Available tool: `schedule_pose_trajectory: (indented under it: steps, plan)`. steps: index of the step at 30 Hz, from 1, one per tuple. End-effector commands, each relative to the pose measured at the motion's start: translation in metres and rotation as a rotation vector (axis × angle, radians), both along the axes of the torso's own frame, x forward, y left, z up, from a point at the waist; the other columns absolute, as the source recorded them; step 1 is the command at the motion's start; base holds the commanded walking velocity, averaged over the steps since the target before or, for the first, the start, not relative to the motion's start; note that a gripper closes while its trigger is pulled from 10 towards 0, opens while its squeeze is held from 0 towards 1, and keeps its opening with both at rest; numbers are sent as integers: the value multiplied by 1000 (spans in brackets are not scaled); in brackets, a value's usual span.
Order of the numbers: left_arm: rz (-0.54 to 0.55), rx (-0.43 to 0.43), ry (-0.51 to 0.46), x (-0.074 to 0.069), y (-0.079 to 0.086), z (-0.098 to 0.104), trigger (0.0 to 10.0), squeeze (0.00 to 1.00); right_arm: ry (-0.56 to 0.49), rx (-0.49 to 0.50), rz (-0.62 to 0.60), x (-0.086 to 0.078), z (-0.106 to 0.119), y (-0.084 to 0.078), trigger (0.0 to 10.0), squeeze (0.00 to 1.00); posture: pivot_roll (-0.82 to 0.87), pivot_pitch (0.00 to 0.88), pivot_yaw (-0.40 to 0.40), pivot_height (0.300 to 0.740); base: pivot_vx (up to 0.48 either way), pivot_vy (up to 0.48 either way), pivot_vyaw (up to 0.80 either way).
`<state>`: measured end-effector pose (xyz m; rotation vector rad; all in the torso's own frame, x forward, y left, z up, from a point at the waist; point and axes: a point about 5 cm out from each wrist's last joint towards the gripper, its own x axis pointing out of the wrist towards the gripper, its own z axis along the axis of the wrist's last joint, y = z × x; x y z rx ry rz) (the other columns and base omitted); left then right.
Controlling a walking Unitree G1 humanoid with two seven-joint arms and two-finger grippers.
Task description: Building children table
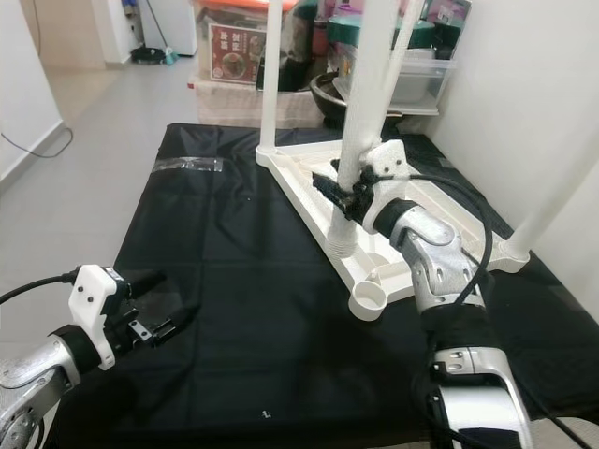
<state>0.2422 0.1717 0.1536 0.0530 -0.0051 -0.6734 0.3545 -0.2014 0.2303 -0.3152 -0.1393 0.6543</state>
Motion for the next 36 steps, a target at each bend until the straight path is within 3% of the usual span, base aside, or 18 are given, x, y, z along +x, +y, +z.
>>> schedule_pose_trajectory:
  steps: [1, 3, 5, 7, 10, 14, 25, 33, 36]
  plan:
    - [2, 2, -2, -1, 0, 1, 10000, 0, -16, -62, 37, -4, -1, 2, 0, 0, 83, 0, -105, 740, 0, 0, 0]
    - [2, 2, -2, -1, 0, 1, 10000, 0, -16, -62, 37, -4, -1, 2, 0, 0, 83, 0, -105, 740, 0, 0, 0]
    - [7, -1, 0, -1, 0, 1, 10000, 0, -17, -196, 94, -12, -10, 1, 0, 0, 80, 0, -104, 740, 0, 0, 0]
    - [9, -2, 0, 0, 0, 0, 10000, 0, -11, -242, 117, -15, -15, 1, 0, 0, 80, 0, -107, 740, 0, 0, 0]
    - [9, -2, 0, 0, 0, 0, 10000, 0, -11, -242, 117, -15, -15, 1, 0, 0, 80, 0, -107, 740, 0, 0, 0]
    - [17, -4, 0, 0, 1, 0, 10000, 0, -6, -398, 162, -23, -33, 1, 0, 0, 81, 0, -109, 740, 0, 0, 0]
    - [29, -3, -2, 0, 2, -1, 10000, 0, 12, -483, 193, -30, -53, 0, 0, 0, 81, 0, -110, 740, 0, 0, 0]
    - [36, -5, -2, 0, 3, -1, 10000, 0, 20, -418, 241, -37, -62, 13, 0, 0, 81, 0, -111, 740, 0, 0, 0]
    - [37, -8, -2, 0, 3, -1, 10000, 0, 2, -350, 240, -39, -63, 22, 0, 0, 82, 0, -111, 740, 0, 0, 0]
